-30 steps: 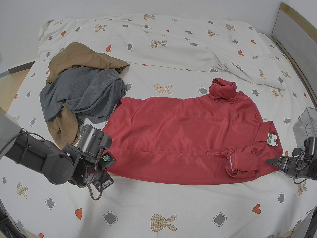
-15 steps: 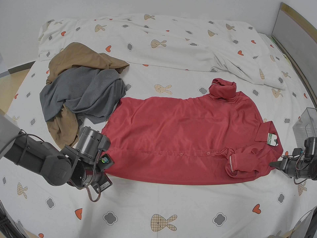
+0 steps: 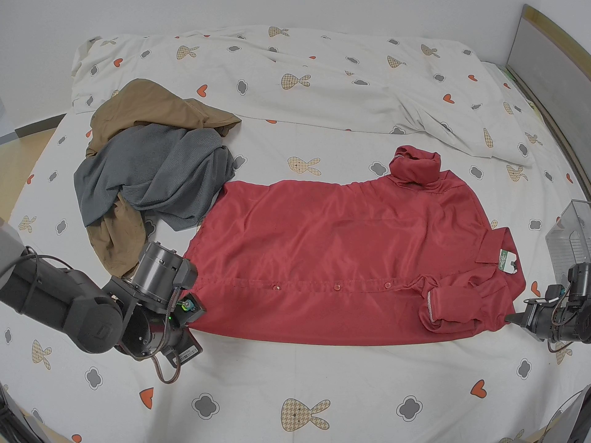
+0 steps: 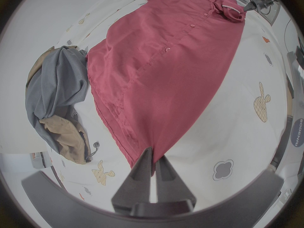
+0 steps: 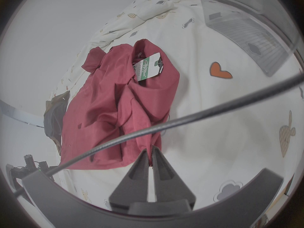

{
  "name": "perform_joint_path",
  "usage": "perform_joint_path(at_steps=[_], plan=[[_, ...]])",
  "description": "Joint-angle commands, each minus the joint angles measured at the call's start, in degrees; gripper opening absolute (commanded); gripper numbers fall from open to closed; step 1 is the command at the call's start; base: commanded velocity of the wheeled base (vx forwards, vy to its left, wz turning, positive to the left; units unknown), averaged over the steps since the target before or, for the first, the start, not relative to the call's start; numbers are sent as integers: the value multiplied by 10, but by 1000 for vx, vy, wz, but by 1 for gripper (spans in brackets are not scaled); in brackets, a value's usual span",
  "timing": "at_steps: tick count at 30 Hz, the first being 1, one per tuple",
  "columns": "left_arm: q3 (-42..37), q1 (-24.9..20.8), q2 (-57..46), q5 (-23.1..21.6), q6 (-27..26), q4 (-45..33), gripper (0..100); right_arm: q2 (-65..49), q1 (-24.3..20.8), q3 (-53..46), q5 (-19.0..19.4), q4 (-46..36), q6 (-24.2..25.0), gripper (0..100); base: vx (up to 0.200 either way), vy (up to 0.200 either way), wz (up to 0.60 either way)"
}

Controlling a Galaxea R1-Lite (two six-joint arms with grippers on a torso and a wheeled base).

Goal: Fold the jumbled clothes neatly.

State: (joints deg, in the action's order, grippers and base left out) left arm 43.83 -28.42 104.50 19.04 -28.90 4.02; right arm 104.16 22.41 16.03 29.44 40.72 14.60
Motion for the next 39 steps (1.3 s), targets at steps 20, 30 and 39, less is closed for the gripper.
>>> perform_joint_path(at_steps=[20,30,39], plan=[[-145,-11,-76,-3,9,5,0,-91,109,-117,1,-4,-111,0,0,0,0],[-192,-51,-106,-3,17,5,0,-98,140,-160,0,-3,-173,0,0,0,0],[-204,-58,-103,-3,19,5,0,-88,203,-160,3,-6,-240,0,0,0,0]])
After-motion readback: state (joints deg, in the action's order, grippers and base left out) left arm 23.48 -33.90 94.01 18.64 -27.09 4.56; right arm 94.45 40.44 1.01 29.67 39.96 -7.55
